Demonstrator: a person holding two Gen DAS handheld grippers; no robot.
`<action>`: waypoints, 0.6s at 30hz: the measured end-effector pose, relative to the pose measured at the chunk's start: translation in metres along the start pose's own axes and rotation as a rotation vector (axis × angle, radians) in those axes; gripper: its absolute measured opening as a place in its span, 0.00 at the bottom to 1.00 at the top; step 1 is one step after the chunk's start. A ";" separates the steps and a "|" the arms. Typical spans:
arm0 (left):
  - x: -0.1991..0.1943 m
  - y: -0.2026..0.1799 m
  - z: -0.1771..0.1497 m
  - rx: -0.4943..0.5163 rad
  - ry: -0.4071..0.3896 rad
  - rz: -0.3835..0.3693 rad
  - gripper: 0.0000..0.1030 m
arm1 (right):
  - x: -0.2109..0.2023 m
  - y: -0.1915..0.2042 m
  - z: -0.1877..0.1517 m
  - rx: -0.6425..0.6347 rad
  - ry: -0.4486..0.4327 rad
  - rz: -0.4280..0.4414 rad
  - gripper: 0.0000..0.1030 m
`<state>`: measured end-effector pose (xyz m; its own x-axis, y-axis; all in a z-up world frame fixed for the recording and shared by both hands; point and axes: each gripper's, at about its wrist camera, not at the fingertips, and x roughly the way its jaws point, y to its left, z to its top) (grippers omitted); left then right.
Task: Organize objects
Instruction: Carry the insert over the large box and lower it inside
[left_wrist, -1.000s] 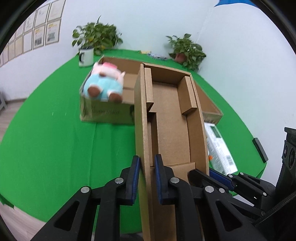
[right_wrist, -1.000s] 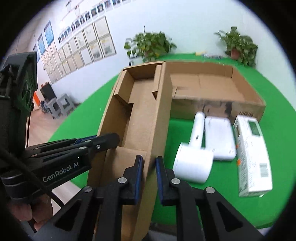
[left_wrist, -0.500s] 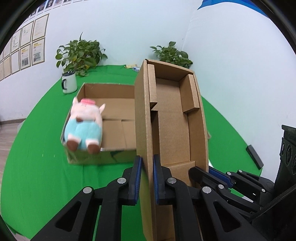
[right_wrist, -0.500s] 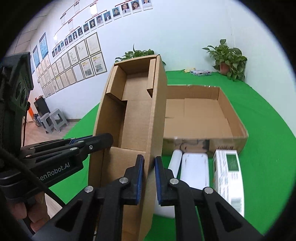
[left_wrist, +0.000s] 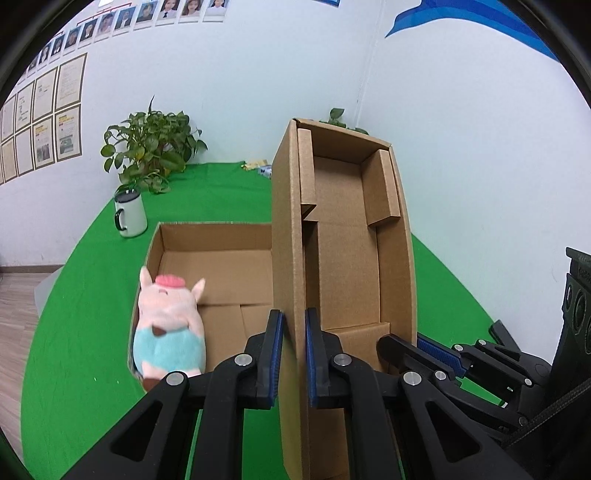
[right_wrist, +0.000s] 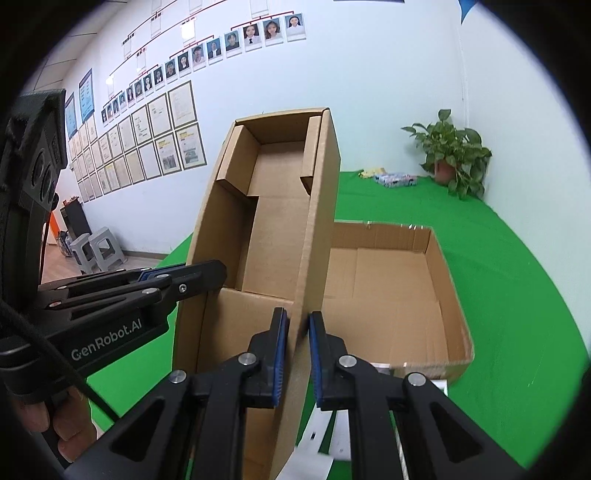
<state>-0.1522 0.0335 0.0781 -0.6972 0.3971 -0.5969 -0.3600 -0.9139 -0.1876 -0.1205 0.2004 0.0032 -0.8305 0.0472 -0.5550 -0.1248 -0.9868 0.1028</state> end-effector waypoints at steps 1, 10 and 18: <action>-0.001 0.000 0.005 0.001 -0.002 0.002 0.07 | 0.001 -0.001 0.002 -0.001 -0.001 0.002 0.11; -0.012 -0.003 0.080 0.044 -0.024 0.040 0.08 | 0.007 -0.006 0.054 -0.019 -0.030 0.029 0.11; 0.006 0.001 0.142 0.057 0.012 0.083 0.07 | 0.033 -0.015 0.099 -0.024 0.005 0.055 0.11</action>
<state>-0.2447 0.0471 0.1846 -0.7188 0.3189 -0.6177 -0.3362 -0.9372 -0.0927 -0.2000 0.2326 0.0651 -0.8330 -0.0082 -0.5532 -0.0655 -0.9914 0.1134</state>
